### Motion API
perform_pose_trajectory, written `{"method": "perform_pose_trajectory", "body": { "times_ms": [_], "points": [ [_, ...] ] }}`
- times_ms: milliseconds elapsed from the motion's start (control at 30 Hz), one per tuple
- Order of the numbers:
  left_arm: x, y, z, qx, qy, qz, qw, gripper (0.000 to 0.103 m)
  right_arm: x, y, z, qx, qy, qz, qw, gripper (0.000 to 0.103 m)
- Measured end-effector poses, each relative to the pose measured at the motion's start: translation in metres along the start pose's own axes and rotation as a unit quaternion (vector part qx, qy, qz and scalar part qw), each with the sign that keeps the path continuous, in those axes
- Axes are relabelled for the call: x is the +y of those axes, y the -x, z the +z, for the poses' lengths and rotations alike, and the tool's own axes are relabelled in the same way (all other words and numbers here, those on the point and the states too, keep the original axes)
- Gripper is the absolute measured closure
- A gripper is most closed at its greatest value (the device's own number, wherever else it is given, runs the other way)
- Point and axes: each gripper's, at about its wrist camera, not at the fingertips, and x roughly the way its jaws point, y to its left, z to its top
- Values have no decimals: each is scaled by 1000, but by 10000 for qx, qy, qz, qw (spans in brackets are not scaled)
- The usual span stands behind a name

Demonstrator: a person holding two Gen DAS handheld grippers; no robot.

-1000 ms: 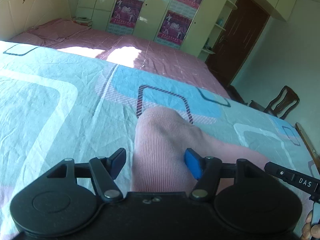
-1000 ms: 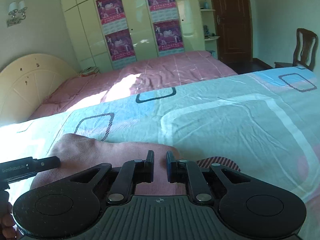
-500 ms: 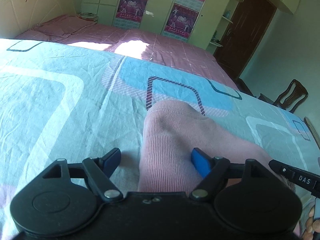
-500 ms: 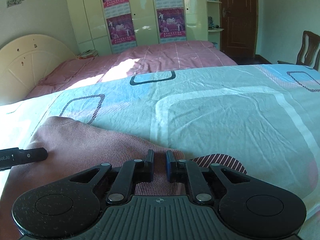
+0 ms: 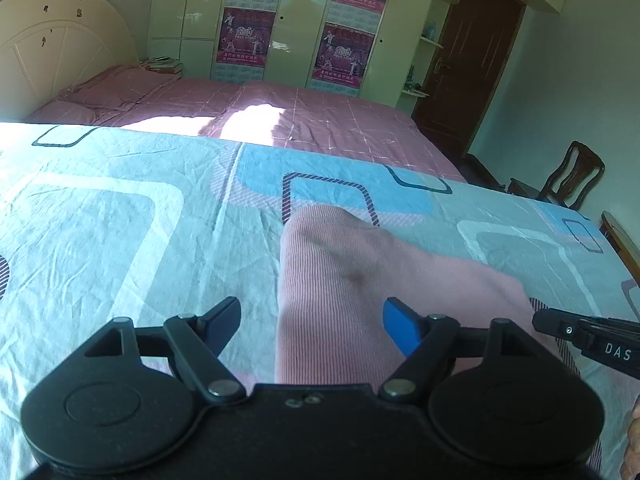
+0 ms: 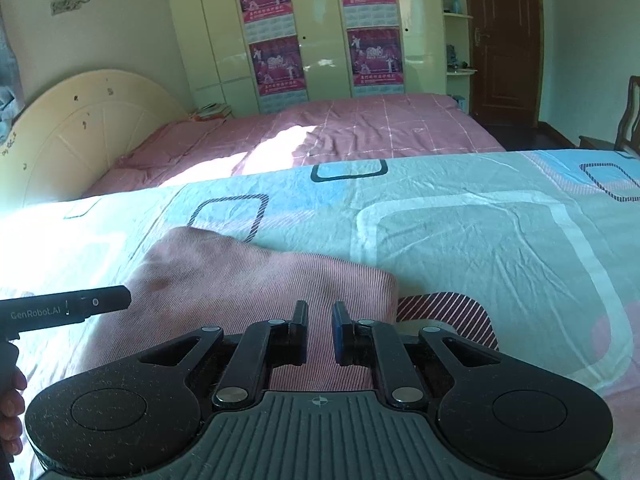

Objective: Fold small clothes

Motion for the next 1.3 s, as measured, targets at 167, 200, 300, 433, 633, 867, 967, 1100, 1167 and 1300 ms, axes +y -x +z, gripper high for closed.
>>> {"method": "perform_pose_trajectory", "body": {
  "times_ms": [167, 200, 300, 433, 633, 867, 967, 1100, 1167, 1300],
  "points": [
    [-6, 9, -26, 115, -237, -15, 9997, 26, 0, 5, -29, 233, 95, -65, 9997, 91],
    [-7, 5, -31, 190, -299, 20, 9994, 27, -2, 3, -34, 273, 115, -80, 9995, 91],
    [1, -6, -40, 264, -199, -16, 9995, 24, -6, -3, -40, 303, 240, -215, 9990, 92],
    [5, -10, -40, 297, -69, -4, 9995, 18, -7, -13, -39, 280, 417, -407, 9979, 92],
    [4, 20, -39, 211, -33, -100, 9997, 27, -9, 18, -36, 184, 210, 9, 9996, 91],
    [5, 58, -65, 197, -184, -217, 9994, 27, 1, 66, -61, 206, 335, 285, 9988, 91],
    [6, 64, -78, 238, -190, -225, 9993, 27, 5, 78, -78, 280, 405, 266, 9984, 91],
    [5, 57, -88, 411, -112, -226, 9988, 27, 7, 83, -94, 413, 538, 149, 9976, 91],
    [5, 52, -93, 489, -50, -273, 9984, 27, 4, 79, -99, 476, 556, 1, 9973, 91],
    [4, 48, -103, 458, -118, -226, 9986, 26, -21, 64, -111, 749, 69, -44, 9972, 91]
  ]
}}
